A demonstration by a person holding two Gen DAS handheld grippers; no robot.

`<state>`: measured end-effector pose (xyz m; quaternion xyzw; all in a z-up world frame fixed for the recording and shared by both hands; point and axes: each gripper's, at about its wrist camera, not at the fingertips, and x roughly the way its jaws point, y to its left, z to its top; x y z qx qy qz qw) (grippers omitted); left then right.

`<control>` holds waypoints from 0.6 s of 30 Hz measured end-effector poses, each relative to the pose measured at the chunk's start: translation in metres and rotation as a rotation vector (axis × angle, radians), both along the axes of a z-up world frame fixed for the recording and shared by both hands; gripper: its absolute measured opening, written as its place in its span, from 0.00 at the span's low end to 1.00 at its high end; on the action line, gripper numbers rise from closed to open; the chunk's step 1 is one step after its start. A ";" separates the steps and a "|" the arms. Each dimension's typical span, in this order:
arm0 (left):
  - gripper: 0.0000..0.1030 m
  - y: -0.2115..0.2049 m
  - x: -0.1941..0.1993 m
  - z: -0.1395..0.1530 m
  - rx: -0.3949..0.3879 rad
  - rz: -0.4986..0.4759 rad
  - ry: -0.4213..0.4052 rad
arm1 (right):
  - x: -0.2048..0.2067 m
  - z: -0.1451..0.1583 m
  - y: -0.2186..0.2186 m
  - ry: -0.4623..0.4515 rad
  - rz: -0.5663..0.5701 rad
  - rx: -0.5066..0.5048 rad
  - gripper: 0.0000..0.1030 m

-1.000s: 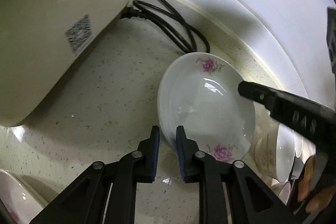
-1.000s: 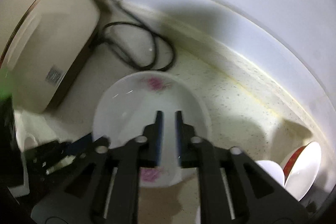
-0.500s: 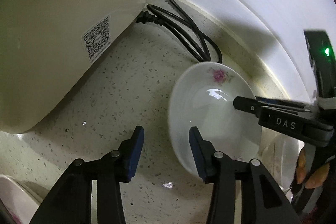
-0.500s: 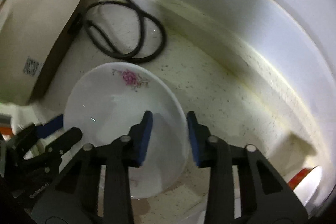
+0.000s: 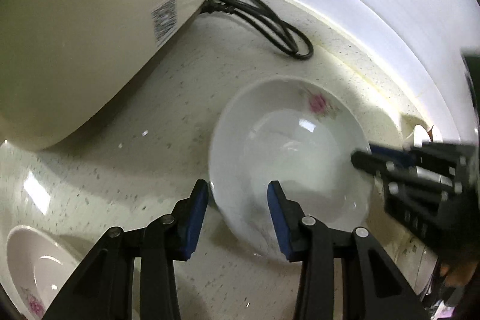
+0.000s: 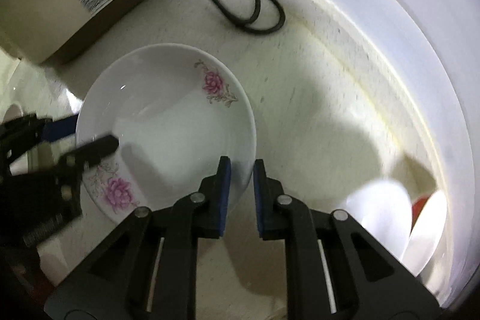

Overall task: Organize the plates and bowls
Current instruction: 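Lift the pink-flower plate with both grippers, regripping its rim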

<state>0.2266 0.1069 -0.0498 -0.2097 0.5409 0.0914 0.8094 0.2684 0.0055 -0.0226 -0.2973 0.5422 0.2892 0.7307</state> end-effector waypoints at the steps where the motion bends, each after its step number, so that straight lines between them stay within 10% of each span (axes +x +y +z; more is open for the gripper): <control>1: 0.41 0.001 -0.002 0.000 -0.008 0.006 0.002 | -0.001 -0.003 0.000 -0.005 0.001 -0.004 0.17; 18: 0.41 -0.061 -0.033 -0.018 -0.011 -0.204 0.048 | -0.117 -0.015 -0.072 -0.023 -0.049 -0.004 0.17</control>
